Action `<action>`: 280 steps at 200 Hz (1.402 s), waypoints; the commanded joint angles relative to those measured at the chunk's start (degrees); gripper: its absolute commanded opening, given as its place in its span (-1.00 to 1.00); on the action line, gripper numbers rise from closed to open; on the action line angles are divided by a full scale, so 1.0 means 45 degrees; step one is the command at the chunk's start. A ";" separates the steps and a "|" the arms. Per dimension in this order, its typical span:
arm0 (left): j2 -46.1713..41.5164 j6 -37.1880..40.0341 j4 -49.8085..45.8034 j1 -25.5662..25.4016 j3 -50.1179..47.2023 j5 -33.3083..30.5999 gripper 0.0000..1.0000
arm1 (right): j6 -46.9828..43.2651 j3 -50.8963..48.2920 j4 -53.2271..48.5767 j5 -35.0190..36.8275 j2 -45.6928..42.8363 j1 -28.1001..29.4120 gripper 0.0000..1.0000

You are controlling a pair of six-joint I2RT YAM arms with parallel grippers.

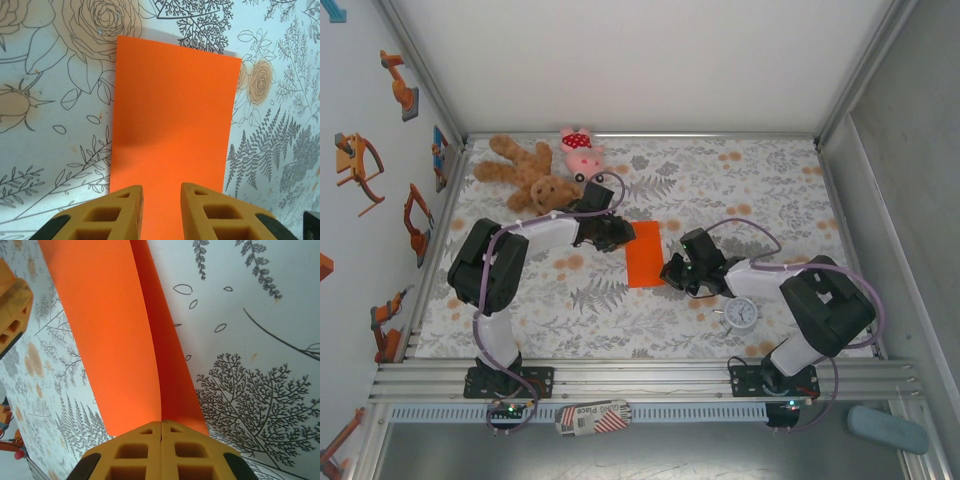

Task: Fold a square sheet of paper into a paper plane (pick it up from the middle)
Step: Fold the triangle a second time at the center of the table.

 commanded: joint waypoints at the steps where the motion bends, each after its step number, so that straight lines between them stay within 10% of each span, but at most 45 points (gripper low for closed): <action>1: 0.0417 0.0114 0.0352 -0.0030 0.0035 0.0039 -0.49 | 0.0306 -0.0203 0.0469 0.0051 -0.0424 0.0091 -1.00; 280: 0.1579 -0.0153 -0.1193 -0.0095 0.0262 -0.0640 -0.70 | -0.0614 0.2563 0.3562 -0.1724 0.3409 0.0101 -1.00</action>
